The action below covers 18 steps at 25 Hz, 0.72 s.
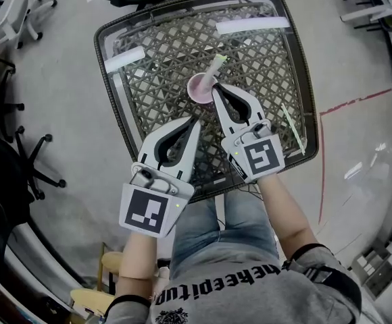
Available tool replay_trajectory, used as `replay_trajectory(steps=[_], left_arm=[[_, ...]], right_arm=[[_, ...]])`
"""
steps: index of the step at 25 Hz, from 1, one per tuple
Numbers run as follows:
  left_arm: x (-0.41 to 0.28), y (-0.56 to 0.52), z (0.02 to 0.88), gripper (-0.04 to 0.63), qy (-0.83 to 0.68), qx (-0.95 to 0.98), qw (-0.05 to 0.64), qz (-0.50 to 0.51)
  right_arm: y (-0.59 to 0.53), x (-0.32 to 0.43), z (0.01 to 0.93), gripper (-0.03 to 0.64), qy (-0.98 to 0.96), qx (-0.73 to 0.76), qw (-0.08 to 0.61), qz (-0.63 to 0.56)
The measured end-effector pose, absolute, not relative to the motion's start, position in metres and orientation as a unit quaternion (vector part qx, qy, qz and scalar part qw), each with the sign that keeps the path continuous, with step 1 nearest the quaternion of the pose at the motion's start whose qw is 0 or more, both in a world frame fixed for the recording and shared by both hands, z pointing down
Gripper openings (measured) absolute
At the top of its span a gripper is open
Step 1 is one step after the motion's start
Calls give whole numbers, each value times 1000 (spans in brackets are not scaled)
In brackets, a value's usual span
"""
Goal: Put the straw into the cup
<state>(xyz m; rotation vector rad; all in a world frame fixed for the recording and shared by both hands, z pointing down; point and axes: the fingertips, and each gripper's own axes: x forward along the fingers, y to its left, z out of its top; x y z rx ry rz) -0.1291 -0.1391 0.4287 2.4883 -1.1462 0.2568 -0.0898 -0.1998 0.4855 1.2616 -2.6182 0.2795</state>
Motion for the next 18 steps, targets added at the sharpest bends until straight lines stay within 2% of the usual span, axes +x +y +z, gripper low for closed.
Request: replay_trajectory(steps=[13,18], left_arm=[[-119,-127,378,17,-450,875,168,64],[-120,-124,352,17,-488,861,138,29]], right_arm=[[-172,-94,418,2,-925,354,100,92],[-159,-94,389,3,-940,319,93,80]])
